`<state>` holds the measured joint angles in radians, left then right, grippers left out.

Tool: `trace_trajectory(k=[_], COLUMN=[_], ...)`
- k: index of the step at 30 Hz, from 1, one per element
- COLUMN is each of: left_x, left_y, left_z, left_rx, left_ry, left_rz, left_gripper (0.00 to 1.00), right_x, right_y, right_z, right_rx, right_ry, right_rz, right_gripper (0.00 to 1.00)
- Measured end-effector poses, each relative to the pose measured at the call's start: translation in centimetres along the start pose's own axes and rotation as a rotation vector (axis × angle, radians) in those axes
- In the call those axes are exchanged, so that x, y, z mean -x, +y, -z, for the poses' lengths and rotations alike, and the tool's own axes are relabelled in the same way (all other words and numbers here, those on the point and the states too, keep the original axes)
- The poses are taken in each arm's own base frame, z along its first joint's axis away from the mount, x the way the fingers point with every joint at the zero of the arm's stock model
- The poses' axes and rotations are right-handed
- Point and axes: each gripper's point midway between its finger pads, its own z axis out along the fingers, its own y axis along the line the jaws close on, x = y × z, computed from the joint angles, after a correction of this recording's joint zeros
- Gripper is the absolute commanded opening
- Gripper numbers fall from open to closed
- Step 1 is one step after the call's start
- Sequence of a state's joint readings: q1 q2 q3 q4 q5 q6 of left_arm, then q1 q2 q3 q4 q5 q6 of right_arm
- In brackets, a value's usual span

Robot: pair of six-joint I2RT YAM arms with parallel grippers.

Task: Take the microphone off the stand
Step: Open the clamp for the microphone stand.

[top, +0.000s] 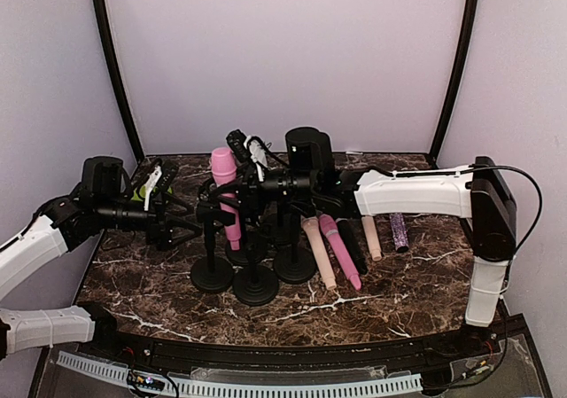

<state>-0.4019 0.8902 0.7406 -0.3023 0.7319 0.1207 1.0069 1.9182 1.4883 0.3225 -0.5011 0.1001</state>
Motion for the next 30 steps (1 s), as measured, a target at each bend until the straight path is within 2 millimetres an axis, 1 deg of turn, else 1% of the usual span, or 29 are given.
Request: trace_trajectory(k=[8, 13, 19, 24, 26, 28, 30], left_x=[0.7, 1.2, 0.7, 0.7, 0.7, 0.7, 0.8], left_y=[1.0, 0.9, 0.0, -0.4, -0.4, -0.5, -0.5], left_z=[0.1, -0.1, -0.7, -0.9, -0.9, -0.9, -0.9], left_rx=[0.065, 0.049, -0.037, -0.073, -0.076, -0.079, -0.079], left_ry=[-0.038, -0.054, -0.039, -0.04, -0.041, -0.042, -0.043], left_rz=[-0.056, -0.083, -0.066, -0.066, -0.067, -0.071, -0.073], left_gripper=[0.92, 0.89, 0.73, 0.66, 0.61, 0.55, 0.44], right_x=[-0.1, -0.1, 0.3, 0.4, 0.4, 0.4, 0.4], right_y=[1.3, 1.6, 1.9, 2.1, 2.2, 2.2, 2.2], right_z=[0.0, 0.1, 0.1, 0.1, 0.1, 0.1, 0.1], right_rx=[0.074, 0.094, 0.109, 0.119, 0.125, 0.128, 0.129], right_ry=[0.009, 0.015, 0.013, 0.012, 0.013, 0.013, 0.014], right_rz=[-0.023, -0.033, -0.035, -0.038, -0.038, -0.038, -0.039], right_gripper=[0.11, 0.11, 0.11, 0.11, 0.11, 0.11, 0.11])
